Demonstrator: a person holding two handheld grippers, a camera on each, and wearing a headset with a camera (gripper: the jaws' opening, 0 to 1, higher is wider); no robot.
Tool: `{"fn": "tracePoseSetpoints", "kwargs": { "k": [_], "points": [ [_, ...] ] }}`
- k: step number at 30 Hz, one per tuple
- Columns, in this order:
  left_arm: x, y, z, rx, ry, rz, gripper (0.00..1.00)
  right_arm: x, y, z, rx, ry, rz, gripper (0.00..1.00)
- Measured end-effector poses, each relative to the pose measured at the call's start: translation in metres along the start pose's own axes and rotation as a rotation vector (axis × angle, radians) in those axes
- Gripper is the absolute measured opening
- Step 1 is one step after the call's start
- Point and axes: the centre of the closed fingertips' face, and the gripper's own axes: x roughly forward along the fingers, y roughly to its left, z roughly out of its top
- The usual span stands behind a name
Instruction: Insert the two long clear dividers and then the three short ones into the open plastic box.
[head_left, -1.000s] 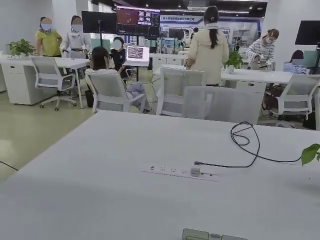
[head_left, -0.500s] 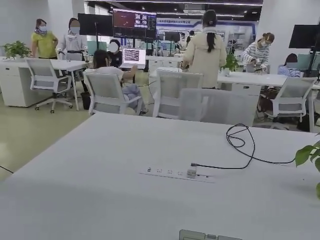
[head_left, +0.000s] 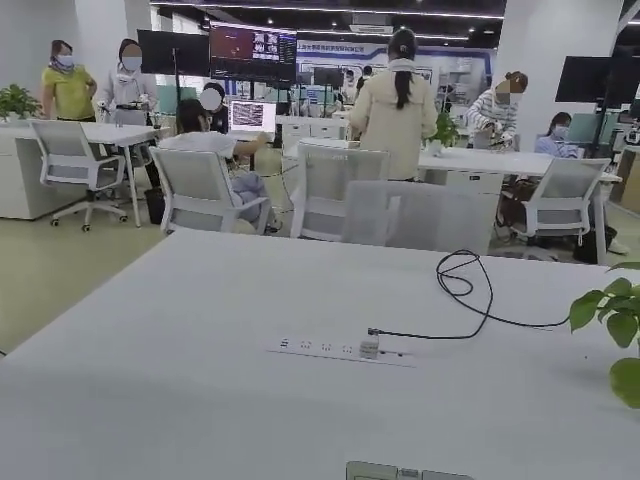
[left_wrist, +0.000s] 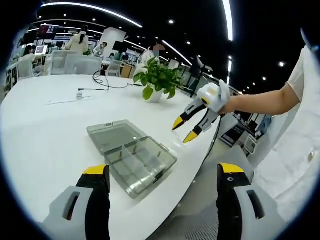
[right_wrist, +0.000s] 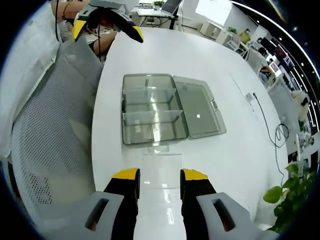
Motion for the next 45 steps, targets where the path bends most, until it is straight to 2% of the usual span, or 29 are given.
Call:
{"fn": "tracePoseSetpoints", "kwargs": {
  "k": [1, 4, 5, 6, 9, 14, 17, 21, 22, 26, 29, 35, 42, 45],
  "points": [
    [0.001, -0.002, 0.002, -0.015, -0.002, -0.005, 0.89, -0.005, 0.002, 0.008, -0.004, -0.018, -0.010, 0.33],
    [0.006, -0.011, 0.010, -0.111, 0.000, -0.035, 0.86, -0.017, 0.007, 0.026, -0.048, -0.041, -0.030, 0.33],
    [0.009, -0.014, 0.018, -0.138, -0.028, -0.052, 0.86, -0.022, 0.010, 0.035, -0.073, -0.053, -0.036, 0.33],
    [0.010, -0.015, 0.023, -0.144, -0.045, -0.060, 0.85, -0.025, 0.012, 0.041, -0.081, -0.061, -0.038, 0.33],
    [0.014, -0.019, 0.031, -0.181, -0.052, -0.076, 0.79, -0.036, 0.017, 0.062, -0.108, -0.090, -0.055, 0.33],
    [0.023, -0.033, 0.038, -0.226, -0.058, -0.122, 0.70, -0.053, 0.028, 0.099, -0.126, -0.156, -0.075, 0.33],
    [0.029, -0.040, 0.038, -0.252, -0.048, -0.141, 0.61, -0.058, 0.033, 0.113, -0.154, -0.165, -0.089, 0.33],
    [0.037, -0.050, 0.042, -0.325, -0.066, -0.173, 0.51, -0.063, 0.038, 0.129, -0.176, -0.186, -0.097, 0.33],
    [0.039, -0.052, 0.042, -0.344, -0.065, -0.180, 0.48, -0.064, 0.040, 0.132, -0.181, -0.188, -0.099, 0.33],
    [0.044, -0.056, 0.042, -0.351, -0.058, -0.193, 0.32, -0.067, 0.041, 0.138, -0.245, -0.169, -0.124, 0.33],
    [0.046, -0.060, 0.043, -0.388, -0.060, -0.213, 0.25, -0.067, 0.044, 0.142, -0.255, -0.167, -0.121, 0.33],
    [0.046, -0.064, 0.043, -0.410, -0.052, -0.231, 0.10, -0.068, 0.046, 0.141, -0.270, -0.156, -0.122, 0.33],
    [0.046, -0.068, 0.044, -0.438, -0.051, -0.259, 0.00, -0.067, 0.047, 0.142, -0.283, -0.147, -0.119, 0.33],
    [0.046, -0.068, 0.044, -0.436, -0.052, -0.257, 0.00, -0.067, 0.046, 0.142, -0.287, -0.142, -0.119, 0.33]
  ]
}}
